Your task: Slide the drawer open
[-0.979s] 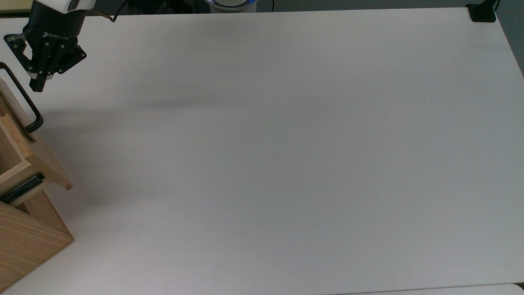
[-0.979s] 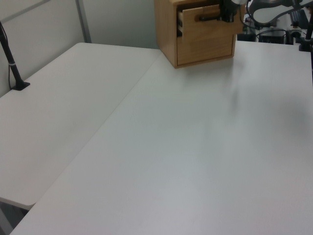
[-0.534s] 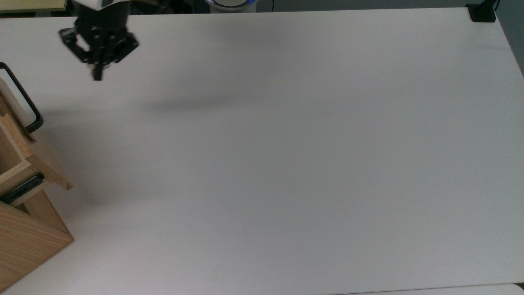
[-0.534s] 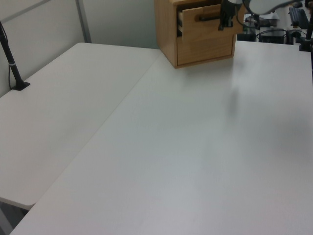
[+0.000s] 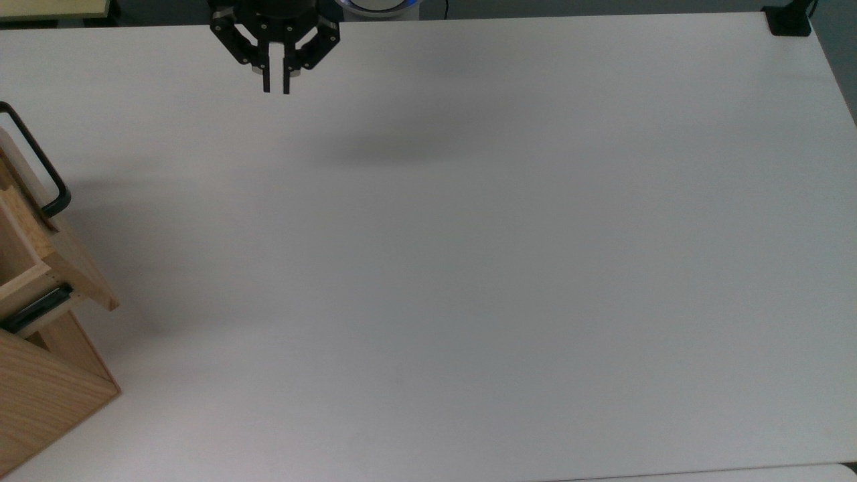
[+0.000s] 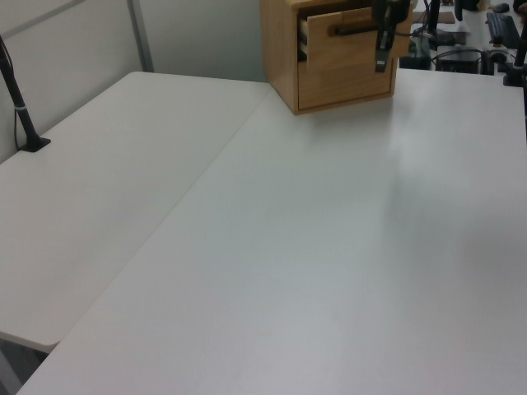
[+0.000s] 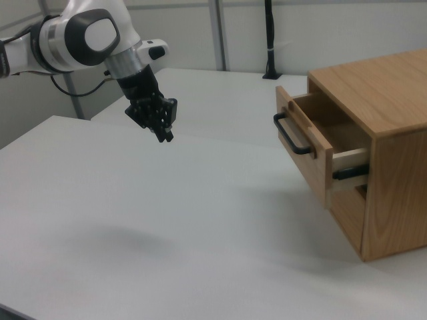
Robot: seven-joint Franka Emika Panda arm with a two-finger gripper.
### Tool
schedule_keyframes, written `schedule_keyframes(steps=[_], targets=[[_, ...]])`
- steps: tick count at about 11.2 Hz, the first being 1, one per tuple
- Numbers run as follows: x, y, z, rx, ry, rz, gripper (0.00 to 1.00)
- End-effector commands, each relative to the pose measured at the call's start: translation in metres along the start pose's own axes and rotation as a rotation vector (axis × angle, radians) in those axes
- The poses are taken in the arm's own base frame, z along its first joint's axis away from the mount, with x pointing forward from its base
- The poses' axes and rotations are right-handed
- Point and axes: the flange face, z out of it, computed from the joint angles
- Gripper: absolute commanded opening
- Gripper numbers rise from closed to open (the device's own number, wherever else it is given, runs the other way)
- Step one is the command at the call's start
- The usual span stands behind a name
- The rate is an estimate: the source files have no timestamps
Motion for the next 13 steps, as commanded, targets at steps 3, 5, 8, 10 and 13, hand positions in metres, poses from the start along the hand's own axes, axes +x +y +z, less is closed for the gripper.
schedule_keyframes(steps=[3, 5, 8, 10, 13], targets=[[-0.006, -0.010, -0.001, 0.096, -0.082, 0.181, 1.00], [-0.007, -0.016, -0.006, 0.171, -0.119, 0.201, 1.00], [-0.008, -0.027, -0.002, 0.177, -0.153, 0.238, 1.00], [-0.009, -0.023, -0.006, 0.177, -0.142, 0.235, 1.00], [-0.008, -0.018, -0.009, 0.177, -0.134, 0.256, 1.00]])
